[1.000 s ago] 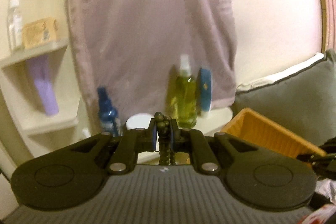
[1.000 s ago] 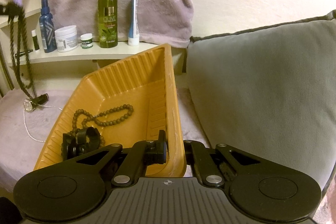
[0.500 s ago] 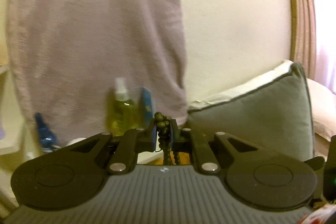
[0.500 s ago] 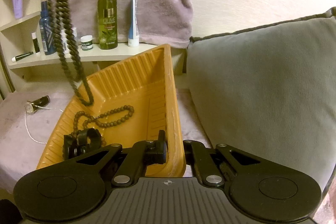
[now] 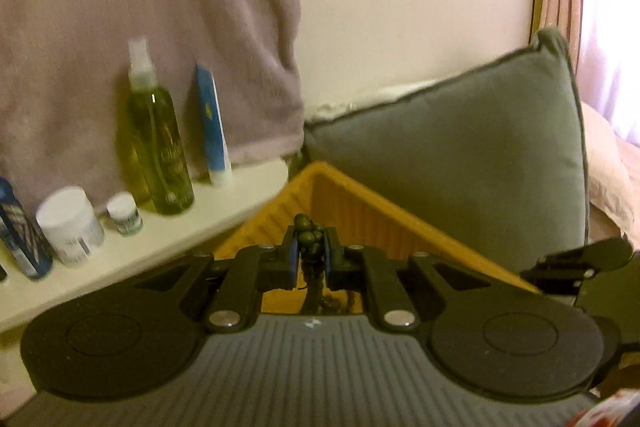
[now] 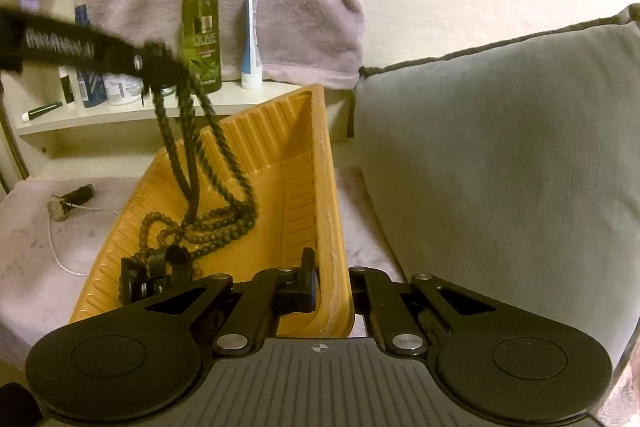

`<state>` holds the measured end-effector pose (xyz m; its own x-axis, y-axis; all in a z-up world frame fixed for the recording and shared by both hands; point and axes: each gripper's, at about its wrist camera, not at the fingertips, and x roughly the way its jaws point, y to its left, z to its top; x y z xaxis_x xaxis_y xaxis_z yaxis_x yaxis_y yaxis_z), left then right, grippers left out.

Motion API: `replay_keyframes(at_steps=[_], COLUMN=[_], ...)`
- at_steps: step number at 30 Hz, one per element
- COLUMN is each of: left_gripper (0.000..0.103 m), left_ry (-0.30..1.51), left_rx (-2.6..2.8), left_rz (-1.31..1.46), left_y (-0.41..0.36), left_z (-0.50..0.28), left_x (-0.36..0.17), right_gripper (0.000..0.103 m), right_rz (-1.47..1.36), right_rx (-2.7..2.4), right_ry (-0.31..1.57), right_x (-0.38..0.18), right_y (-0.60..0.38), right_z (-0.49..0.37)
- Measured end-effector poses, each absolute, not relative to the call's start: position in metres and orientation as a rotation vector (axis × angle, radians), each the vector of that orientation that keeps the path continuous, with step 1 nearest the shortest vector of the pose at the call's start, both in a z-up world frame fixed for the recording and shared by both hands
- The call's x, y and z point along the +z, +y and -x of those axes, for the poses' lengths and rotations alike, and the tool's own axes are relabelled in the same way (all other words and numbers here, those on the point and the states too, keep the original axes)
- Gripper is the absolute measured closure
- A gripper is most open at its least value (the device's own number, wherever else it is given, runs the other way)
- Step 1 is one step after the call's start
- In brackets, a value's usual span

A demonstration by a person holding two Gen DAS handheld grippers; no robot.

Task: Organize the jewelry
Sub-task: 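Lift the dark bead necklace high and lower it into the tray, then return the left gripper to the pile and grasp the silver chain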

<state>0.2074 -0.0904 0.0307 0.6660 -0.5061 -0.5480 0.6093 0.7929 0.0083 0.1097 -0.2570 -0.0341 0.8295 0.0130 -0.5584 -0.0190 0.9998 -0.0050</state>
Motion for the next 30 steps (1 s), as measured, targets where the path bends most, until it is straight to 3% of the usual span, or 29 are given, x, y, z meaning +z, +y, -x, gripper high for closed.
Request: replay_keyframes(at_steps=[7,21,30], left_gripper=[0.084,0.083,0.074], left_ry=[0.624,0.575,0.575], left_rx=[-0.611,-0.445,-0.285], left_rz=[-0.173,-0.111,-0.080], left_y=[-0.082,-0.025,0.027], left_z=[-0.217,-0.216,-0.202], left_x=[0.007,0.021,0.005], right_gripper=[0.098,0.098,0.098], right_rz=[0.010,0.011,0.014], right_rx=[0.017,0.017,0.018], right_ry=[0.594,0.595,0.595], right_x=[-0.034,-0.035,-0.035], right_y=[-0.258,-0.259,-0.259], right_z=[-0.110,-0.111,-0.111])
